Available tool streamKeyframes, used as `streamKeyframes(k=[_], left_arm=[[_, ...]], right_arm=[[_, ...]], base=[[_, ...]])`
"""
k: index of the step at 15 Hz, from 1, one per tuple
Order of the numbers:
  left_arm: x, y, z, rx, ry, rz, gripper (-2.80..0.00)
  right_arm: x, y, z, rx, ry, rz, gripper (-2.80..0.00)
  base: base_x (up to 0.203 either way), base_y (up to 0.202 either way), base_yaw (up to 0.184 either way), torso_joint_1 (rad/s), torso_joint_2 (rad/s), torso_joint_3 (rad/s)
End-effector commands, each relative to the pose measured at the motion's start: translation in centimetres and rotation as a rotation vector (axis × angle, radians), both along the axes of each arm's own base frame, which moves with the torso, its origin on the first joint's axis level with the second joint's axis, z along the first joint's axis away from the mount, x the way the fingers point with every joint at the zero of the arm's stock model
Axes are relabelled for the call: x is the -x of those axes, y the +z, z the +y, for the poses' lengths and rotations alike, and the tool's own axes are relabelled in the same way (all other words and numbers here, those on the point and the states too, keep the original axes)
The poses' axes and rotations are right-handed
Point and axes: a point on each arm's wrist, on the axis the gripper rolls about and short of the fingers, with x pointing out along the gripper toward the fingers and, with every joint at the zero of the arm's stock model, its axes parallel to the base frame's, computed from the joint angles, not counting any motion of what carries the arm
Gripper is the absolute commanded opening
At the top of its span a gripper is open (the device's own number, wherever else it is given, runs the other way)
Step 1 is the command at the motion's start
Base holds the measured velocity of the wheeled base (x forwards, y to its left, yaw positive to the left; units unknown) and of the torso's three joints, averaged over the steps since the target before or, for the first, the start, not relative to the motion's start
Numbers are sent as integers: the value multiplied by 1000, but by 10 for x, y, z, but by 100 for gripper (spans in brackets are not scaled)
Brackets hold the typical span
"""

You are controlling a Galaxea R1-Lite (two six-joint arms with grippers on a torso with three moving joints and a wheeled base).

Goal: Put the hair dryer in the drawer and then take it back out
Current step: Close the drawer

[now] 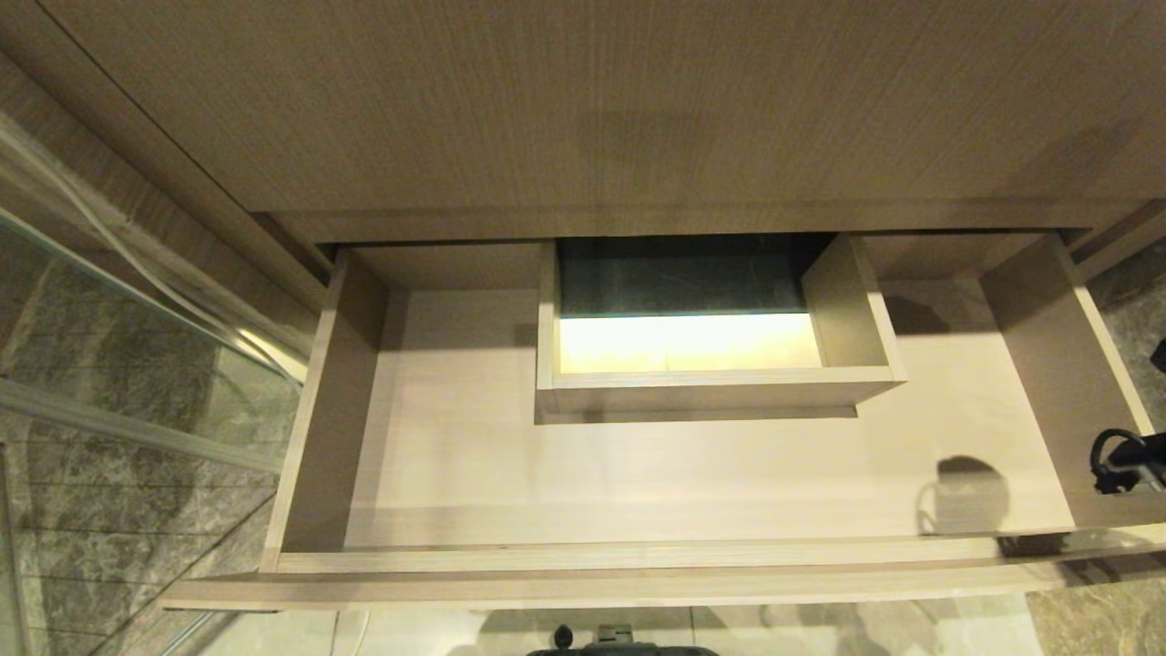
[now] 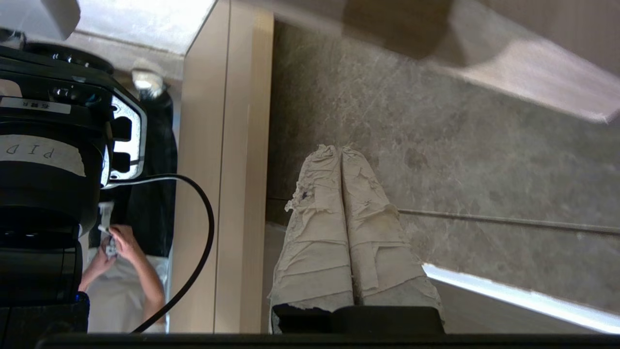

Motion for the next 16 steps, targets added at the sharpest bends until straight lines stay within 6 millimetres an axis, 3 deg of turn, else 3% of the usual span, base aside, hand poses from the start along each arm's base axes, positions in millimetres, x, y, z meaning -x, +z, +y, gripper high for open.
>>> streamKeyframes(k=[1, 8, 11, 16], left_arm=[[0, 0, 0, 1, 0, 0, -280], [0, 0, 0, 0, 1, 0, -280], [0, 0, 0, 0, 2, 0, -280], [0, 0, 0, 0, 0, 1, -280]], right_arm=[[-6, -7, -2, -9, 1, 34, -280], [-33, -22, -12, -2, -5, -18, -280], [-54, -18, -19, 23, -1, -147, -280], [-60, -8, -21, 43, 2, -257, -280]], base=[[0, 0, 0, 0, 0, 0], [0, 0, 0, 0, 0, 0], [0, 0, 0, 0, 0, 0], [0, 0, 0, 0, 0, 0]])
